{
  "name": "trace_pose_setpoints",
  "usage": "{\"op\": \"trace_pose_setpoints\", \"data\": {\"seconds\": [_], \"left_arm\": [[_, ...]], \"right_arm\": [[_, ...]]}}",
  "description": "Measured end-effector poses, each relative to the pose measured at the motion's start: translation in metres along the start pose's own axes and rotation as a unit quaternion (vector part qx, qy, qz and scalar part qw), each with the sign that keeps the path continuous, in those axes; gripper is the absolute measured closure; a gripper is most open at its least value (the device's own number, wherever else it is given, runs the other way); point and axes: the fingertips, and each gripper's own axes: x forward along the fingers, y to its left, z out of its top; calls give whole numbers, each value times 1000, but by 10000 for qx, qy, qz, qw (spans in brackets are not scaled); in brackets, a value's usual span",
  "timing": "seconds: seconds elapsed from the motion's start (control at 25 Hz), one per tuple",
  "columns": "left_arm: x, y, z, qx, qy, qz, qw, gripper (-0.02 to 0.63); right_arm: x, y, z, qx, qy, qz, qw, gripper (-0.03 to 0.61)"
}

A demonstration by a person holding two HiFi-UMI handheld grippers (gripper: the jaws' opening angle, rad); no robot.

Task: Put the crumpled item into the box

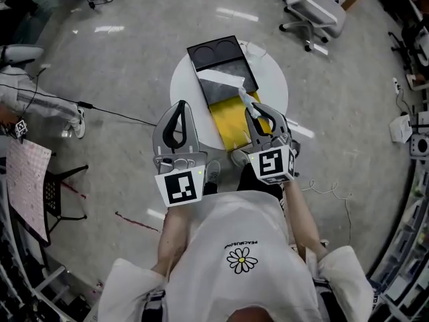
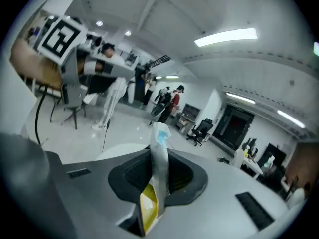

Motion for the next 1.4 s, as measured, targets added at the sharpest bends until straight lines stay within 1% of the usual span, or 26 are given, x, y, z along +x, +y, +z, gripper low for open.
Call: {"op": "trace_pose_setpoints", "data": {"seconds": [0.04, 0.08, 0.12, 0.2, 0.32, 0.4, 0.48, 0.56, 0.64, 0.76, 0.88, 0.96, 1.24, 1.32, 1.4], "left_arm": [[0, 3, -3, 10, 54, 65, 10000, 614], [-2, 6, -6, 6, 105, 140, 9998, 614], [-3, 9, -8, -3, 152, 217, 9996, 614], [-7, 14, -12, -9, 240, 344, 9991, 614], [-7, 16, -21, 20, 365, 443, 9983, 614], [-6, 15, -29, 63, 458, 476, 9978, 614], [-6, 15, -38, 107, 547, 503, 9972, 612], [-9, 14, -47, 91, 648, 530, 9964, 614], [-12, 13, -56, -3, 765, 554, 9955, 614], [-20, 12, -68, -154, 941, 622, 9935, 614], [-23, 10, -76, -151, 1045, 647, 9923, 612], [-24, 8, -78, -156, 1074, 639, 9920, 614], [-26, 4, -81, -194, 1150, 592, 9914, 614], [-25, 4, -81, -197, 1155, 580, 9914, 614], [-25, 5, -83, -229, 1152, 588, 9913, 614]], "right_arm": [[9, 5, -11, -421, 189, 175, 9988, 526], [17, 12, -22, -843, 368, 373, 9951, 526], [24, 20, -33, -1251, 536, 592, 9889, 526], [36, 38, -57, -1970, 817, 1044, 9714, 526], [53, 60, -97, -2765, 1138, 1552, 9415, 525], [64, 68, -123, -3135, 1368, 1726, 9237, 525], [73, 74, -146, -3386, 1582, 1827, 9094, 525], [78, 79, -166, -3533, 1742, 1930, 8987, 525], [81, 83, -181, -3600, 1870, 2014, 8916, 525], [81, 87, -198, -3598, 1997, 2014, 8889, 520], [83, 89, -203, -3630, 1986, 1993, 8883, 513], [83, 94, -204, -3582, 1984, 2093, 8880, 496], [81, 101, -202, -3144, 2093, 2389, 8946, 437], [79, 103, -201, -2967, 2135, 2519, 8961, 408], [76, 106, -202, -2738, 2180, 2645, 8986, 405]]}}
